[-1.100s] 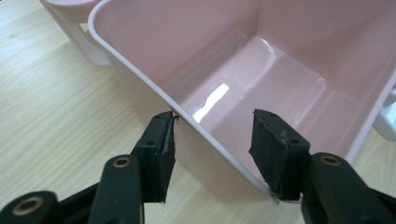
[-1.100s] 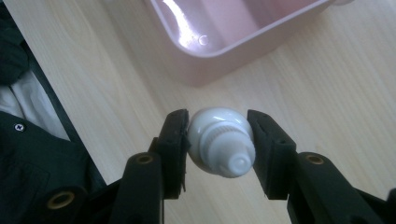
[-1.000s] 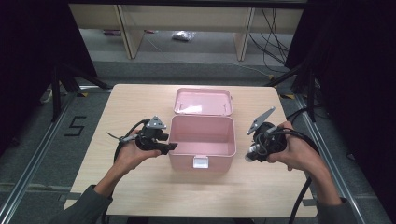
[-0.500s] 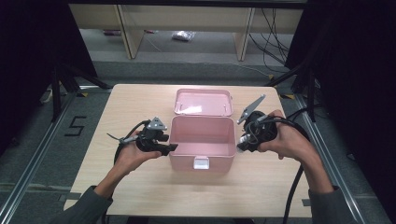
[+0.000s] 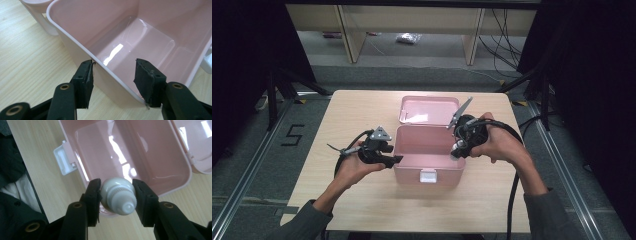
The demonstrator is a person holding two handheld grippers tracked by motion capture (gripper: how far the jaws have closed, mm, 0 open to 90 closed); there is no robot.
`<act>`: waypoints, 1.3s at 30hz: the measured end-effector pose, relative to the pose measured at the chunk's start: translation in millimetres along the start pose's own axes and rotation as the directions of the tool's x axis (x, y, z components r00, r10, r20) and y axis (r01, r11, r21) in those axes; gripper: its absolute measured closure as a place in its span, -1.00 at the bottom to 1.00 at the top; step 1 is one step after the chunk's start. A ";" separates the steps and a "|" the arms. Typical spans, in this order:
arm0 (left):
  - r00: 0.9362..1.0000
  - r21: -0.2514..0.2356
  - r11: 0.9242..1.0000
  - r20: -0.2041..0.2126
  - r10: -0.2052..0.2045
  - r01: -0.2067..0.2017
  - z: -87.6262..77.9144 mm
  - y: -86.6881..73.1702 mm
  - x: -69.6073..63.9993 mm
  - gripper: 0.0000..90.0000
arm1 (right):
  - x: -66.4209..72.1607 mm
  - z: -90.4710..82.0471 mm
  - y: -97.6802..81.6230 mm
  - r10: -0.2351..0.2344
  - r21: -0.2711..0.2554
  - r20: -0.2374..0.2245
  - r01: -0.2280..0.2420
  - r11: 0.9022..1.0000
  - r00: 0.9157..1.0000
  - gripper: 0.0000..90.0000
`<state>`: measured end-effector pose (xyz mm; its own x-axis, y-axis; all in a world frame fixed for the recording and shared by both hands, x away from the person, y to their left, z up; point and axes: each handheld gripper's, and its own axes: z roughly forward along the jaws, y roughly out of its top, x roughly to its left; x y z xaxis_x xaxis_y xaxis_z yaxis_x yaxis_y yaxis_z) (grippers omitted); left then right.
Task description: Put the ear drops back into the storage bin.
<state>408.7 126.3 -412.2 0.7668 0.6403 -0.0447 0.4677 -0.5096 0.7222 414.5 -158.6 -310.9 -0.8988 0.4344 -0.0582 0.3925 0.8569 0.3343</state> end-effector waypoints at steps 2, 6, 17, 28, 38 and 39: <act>1.000 -0.002 1.000 0.002 -0.002 0.002 -0.1 -0.2 -0.2 0.09 | 0.7 5.3 4.3 0.010 0.020 -0.003 -0.010 1.000 1.000 0.34; 1.000 0.004 1.000 0.005 0.002 -0.002 -0.7 -0.3 -1.9 0.07 | -0.6 15.3 11.0 -0.001 0.034 -0.018 0.001 0.999 1.000 0.35; 1.000 0.004 1.000 0.010 0.001 -0.001 -0.9 -0.4 -1.6 0.06 | -4.5 42.4 25.2 0.007 0.075 -0.044 -0.004 0.997 0.999 0.35; 1.000 0.003 1.000 0.012 0.000 0.000 -0.7 -0.4 -1.2 0.05 | -8.6 60.1 24.7 0.012 0.102 -0.051 -0.007 0.995 0.999 0.35; 1.000 0.002 1.000 0.018 -0.002 0.002 -0.4 -0.5 -0.6 0.05 | -11.5 69.3 20.8 0.022 0.124 -0.055 -0.015 0.992 0.998 0.35; 1.000 0.002 1.000 0.017 -0.001 0.001 -0.4 -0.4 -0.6 0.05 | -11.5 69.3 20.8 0.022 0.124 -0.055 -0.015 0.992 0.998 0.35</act>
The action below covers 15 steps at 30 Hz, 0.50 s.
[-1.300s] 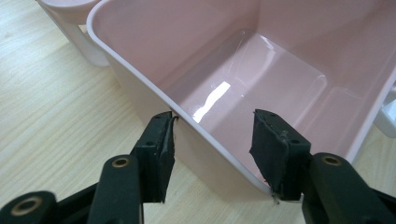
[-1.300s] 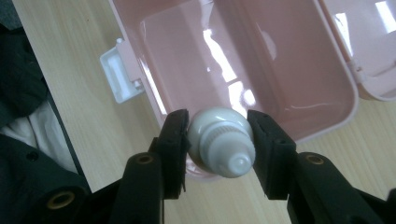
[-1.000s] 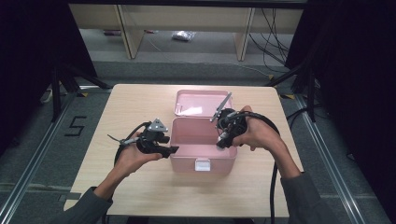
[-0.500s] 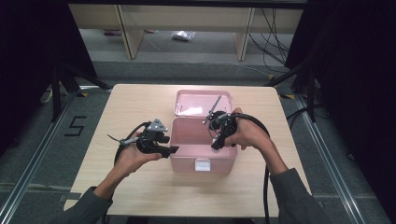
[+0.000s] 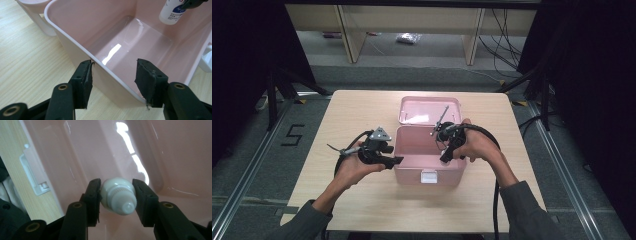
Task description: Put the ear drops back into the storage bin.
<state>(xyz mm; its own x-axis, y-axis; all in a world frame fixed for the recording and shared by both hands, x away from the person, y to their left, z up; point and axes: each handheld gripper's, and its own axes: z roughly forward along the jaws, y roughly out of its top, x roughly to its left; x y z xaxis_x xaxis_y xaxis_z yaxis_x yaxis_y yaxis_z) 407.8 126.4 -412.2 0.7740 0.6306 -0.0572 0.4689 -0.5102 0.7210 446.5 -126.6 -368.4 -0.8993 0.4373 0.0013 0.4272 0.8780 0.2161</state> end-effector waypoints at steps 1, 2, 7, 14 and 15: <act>1.000 0.000 1.000 0.001 0.000 0.000 0.0 0.0 0.0 0.05 | -0.2 1.3 -0.1 0.000 0.003 0.003 0.000 1.000 1.000 0.35; 1.000 0.000 1.000 0.001 -0.001 0.001 0.1 0.0 0.2 0.05 | -0.2 2.3 -0.1 0.004 0.005 0.000 -0.004 1.000 1.000 0.35; 1.000 0.002 1.000 -0.003 0.000 0.000 -0.2 0.0 0.0 0.05 | -0.8 8.0 0.5 0.020 0.016 -0.007 -0.020 1.000 1.000 0.35; 1.000 0.003 1.000 0.000 0.007 -0.007 -0.2 0.2 0.7 0.04 | -4.9 17.2 2.5 -0.005 0.012 -0.009 0.005 1.000 1.000 0.35; 1.000 0.006 1.000 0.000 0.007 -0.007 -0.4 0.3 0.8 0.04 | -5.9 19.0 2.0 -0.008 0.014 -0.015 0.008 1.000 1.000 0.35</act>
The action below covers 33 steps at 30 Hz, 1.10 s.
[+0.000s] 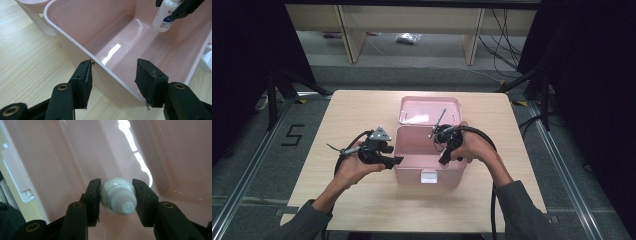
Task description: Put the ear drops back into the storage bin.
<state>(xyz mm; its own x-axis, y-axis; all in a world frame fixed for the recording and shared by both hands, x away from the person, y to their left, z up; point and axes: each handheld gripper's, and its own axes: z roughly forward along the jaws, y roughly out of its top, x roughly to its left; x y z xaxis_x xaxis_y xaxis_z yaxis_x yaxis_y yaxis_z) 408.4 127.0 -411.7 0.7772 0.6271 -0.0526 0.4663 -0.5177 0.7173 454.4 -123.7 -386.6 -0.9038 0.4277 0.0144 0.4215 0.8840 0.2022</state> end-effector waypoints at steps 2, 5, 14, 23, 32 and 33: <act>1.000 0.001 1.000 -0.001 -0.003 0.003 0.0 -0.2 -0.3 0.04 | 0.3 0.7 -0.1 0.005 -0.001 0.002 -0.005 1.000 1.000 0.35; 1.000 -0.003 1.000 0.000 -0.003 0.003 0.2 -0.3 -0.3 0.04 | -0.4 4.5 -0.8 0.009 0.010 0.001 -0.009 1.000 1.000 0.35; 1.000 -0.001 1.000 -0.001 -0.007 0.007 0.1 -0.4 -0.5 0.04 | -0.4 11.2 0.2 -0.014 0.031 0.020 0.014 0.999 1.000 0.35; 1.000 -0.005 1.000 0.000 -0.007 0.007 0.6 -0.5 -0.5 0.04 | 2.6 13.9 1.9 -0.009 0.042 0.017 0.008 0.999 1.000 0.35; 1.000 0.000 1.000 0.000 -0.008 0.008 0.3 -0.3 -0.6 0.04 | 2.4 19.3 0.6 0.007 0.036 -0.005 -0.007 0.999 1.000 0.35; 1.000 -0.005 1.000 0.000 -0.009 0.009 0.7 -0.5 -0.6 0.04 | 3.0 20.3 0.4 0.016 0.037 -0.002 -0.015 0.999 1.000 0.35</act>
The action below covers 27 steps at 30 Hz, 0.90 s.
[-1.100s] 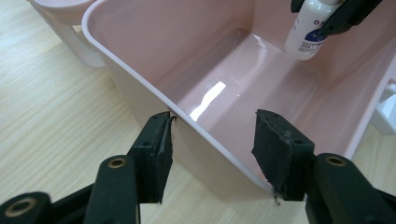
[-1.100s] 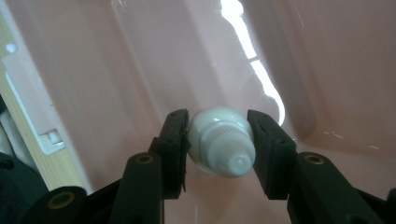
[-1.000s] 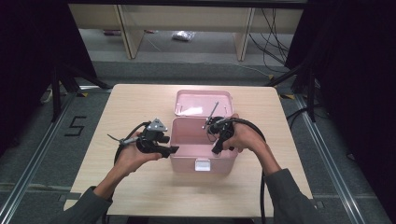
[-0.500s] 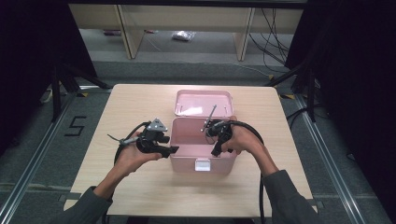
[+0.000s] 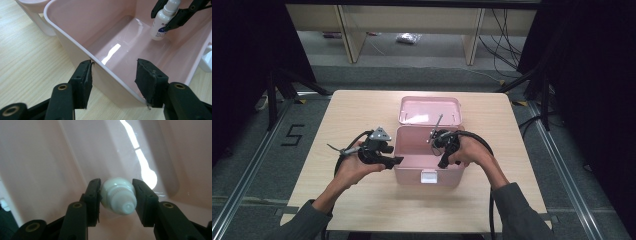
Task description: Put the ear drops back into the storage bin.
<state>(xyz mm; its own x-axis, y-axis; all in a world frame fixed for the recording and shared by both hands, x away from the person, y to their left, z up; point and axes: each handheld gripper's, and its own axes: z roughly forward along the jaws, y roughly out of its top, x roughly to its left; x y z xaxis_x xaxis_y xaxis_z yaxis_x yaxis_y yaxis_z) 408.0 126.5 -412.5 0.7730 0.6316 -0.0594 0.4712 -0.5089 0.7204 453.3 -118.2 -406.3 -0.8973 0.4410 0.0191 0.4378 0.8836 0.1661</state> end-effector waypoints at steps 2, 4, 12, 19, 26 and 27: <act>1.000 0.001 1.000 0.000 0.000 0.000 0.0 0.0 -0.1 0.04 | -1.5 2.0 -0.1 -0.025 -0.007 0.002 0.025 1.000 1.000 0.34; 1.000 0.001 1.000 0.000 0.000 0.000 0.0 0.0 -0.1 0.04 | -0.4 2.6 -0.5 -0.004 0.000 -0.001 0.004 1.000 1.000 0.35; 1.000 0.002 1.000 0.000 0.008 -0.008 -0.1 0.4 0.6 0.04 | 0.2 5.5 -1.2 -0.007 0.003 -0.003 0.007 1.000 1.000 0.34; 1.000 0.001 1.000 0.001 0.001 -0.001 0.0 0.1 0.1 0.04 | -2.6 9.2 -1.9 -0.058 -0.008 0.005 0.058 0.998 0.998 0.34; 1.000 0.002 1.000 0.001 0.007 -0.007 -0.1 0.3 0.5 0.04 | -0.9 11.2 -2.7 -0.003 0.009 -0.003 0.003 1.000 1.000 0.34; 1.000 0.002 1.000 0.001 0.008 -0.008 0.0 0.4 0.6 0.04 | -0.8 11.9 -2.8 -0.002 0.009 -0.003 0.002 1.000 1.000 0.34</act>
<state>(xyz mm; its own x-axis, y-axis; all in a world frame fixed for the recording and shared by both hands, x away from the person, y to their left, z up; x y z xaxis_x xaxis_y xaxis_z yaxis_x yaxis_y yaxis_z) 408.6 126.7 -412.3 0.7770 0.6272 -0.0542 0.4658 -0.5148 0.7198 453.5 -119.2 -418.5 -0.8982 0.4390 0.0219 0.4367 0.8857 0.1575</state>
